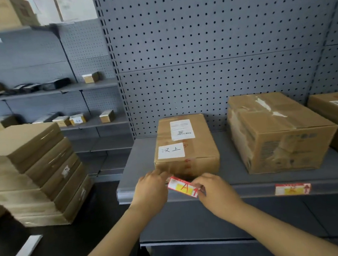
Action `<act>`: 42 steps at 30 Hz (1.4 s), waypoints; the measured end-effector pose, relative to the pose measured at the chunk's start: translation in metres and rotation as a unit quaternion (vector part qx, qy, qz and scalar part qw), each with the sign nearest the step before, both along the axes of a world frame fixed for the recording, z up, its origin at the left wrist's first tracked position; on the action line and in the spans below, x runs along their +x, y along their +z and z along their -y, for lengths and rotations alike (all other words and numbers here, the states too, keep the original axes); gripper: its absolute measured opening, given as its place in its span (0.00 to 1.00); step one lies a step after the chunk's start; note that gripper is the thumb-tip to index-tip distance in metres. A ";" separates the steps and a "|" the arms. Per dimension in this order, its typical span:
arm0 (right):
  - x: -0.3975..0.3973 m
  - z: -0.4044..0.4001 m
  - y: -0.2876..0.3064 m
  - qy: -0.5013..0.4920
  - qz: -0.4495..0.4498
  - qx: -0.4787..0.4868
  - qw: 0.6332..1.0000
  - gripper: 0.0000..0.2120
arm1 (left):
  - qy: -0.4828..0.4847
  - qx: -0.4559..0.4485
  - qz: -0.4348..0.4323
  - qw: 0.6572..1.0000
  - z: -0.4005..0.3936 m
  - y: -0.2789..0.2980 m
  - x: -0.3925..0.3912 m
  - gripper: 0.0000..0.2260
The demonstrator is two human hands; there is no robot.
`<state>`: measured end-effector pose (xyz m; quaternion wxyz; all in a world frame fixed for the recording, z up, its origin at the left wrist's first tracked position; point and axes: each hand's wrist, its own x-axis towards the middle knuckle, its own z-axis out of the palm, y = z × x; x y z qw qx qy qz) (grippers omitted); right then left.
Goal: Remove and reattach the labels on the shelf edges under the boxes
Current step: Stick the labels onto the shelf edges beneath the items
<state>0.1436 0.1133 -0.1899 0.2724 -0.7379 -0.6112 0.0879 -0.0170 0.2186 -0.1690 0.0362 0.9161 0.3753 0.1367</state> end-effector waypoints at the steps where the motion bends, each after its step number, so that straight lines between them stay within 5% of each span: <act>1: -0.004 -0.002 -0.001 -0.009 0.007 -0.004 1.000 0.10 | -0.003 -0.001 0.008 1.000 -0.001 0.000 0.001 0.17; 17: -0.013 -0.019 -0.004 -0.075 0.073 0.016 0.994 0.01 | -0.020 -0.012 0.043 0.999 -0.003 -0.006 0.009 0.07; 28: -0.009 -0.014 -0.008 -0.053 0.153 0.023 0.987 0.06 | -0.026 -0.076 0.092 0.993 -0.007 -0.010 0.014 0.08; 42: -0.007 -0.007 -0.012 -0.020 0.234 -0.015 0.972 0.09 | -0.017 -0.006 0.100 0.995 0.005 -0.042 0.005 0.04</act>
